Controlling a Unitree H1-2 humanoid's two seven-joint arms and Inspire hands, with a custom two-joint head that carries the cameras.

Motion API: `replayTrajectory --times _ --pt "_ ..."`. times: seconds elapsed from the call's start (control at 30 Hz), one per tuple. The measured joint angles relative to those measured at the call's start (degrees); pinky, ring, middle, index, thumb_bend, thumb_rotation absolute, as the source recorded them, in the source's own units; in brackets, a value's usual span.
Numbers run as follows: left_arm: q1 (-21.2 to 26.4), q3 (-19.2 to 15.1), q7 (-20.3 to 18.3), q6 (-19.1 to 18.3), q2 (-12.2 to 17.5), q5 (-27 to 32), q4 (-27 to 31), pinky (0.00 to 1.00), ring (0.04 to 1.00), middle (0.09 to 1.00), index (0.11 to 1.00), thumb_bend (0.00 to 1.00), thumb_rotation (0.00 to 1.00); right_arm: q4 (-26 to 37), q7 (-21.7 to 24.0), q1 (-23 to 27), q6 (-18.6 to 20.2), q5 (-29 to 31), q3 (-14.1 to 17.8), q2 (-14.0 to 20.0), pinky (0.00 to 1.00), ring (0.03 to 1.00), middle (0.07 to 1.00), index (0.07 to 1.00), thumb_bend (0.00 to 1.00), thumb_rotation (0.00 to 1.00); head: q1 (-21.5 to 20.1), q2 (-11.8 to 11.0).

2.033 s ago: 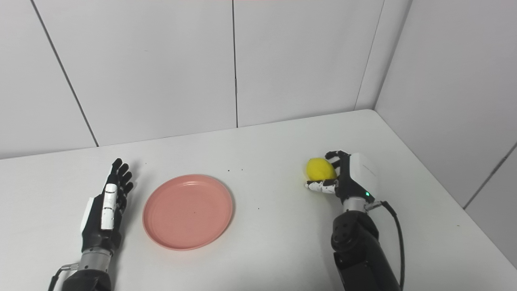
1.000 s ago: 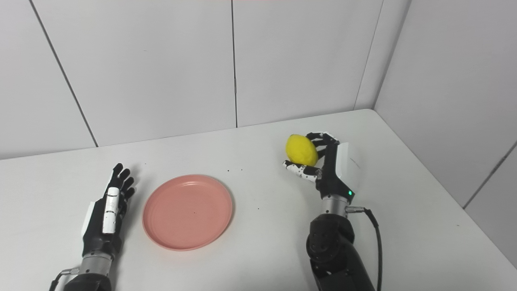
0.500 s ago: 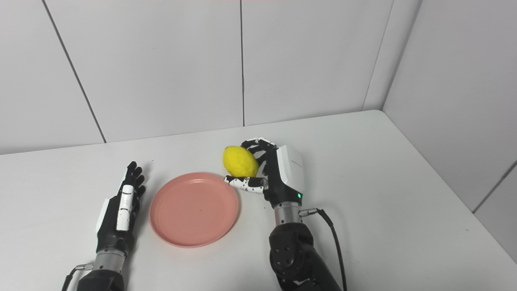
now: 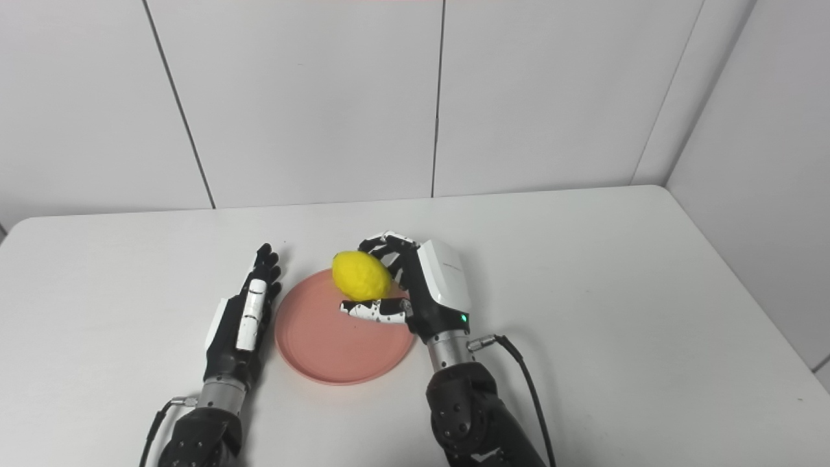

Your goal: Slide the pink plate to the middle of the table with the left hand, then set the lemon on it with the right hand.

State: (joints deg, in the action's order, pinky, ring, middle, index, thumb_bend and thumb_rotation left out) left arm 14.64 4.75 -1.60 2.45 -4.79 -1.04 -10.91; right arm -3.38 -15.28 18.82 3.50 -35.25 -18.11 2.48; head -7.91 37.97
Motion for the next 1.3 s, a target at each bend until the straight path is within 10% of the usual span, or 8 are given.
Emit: replayTrajectory --times 0.1,1.0,1.2,1.3 --pt "-0.03 -0.01 0.16 0.00 -0.25 0.00 0.00 1.00 1.000 1.000 1.000 0.55 1.00 -0.26 1.18 0.45 0.00 -1.63 -1.45 0.02 0.11 0.200 0.471 0.488 0.52 0.00 0.79 0.00" --pt "-0.08 0.55 2.08 0.32 -1.28 -1.29 -0.33 1.00 1.000 1.000 1.000 0.50 1.00 -3.67 6.79 0.68 -0.11 -5.53 -3.30 2.13 0.12 0.197 0.470 0.488 0.53 0.00 4.83 -0.09" --pt "-0.07 0.54 2.07 0.28 -1.31 -1.22 -0.33 1.00 1.000 1.000 1.000 0.49 1.00 -3.77 6.70 0.68 -0.12 -6.46 -3.30 2.13 0.38 0.469 0.471 0.513 0.52 0.00 4.75 -0.09" --pt "-0.06 0.53 2.07 0.28 -1.31 -1.21 -0.35 1.00 1.000 1.000 1.000 0.50 1.00 -3.76 6.73 0.67 -0.56 -5.97 -3.29 2.51 0.60 0.668 0.690 0.499 0.51 0.13 4.66 0.00"
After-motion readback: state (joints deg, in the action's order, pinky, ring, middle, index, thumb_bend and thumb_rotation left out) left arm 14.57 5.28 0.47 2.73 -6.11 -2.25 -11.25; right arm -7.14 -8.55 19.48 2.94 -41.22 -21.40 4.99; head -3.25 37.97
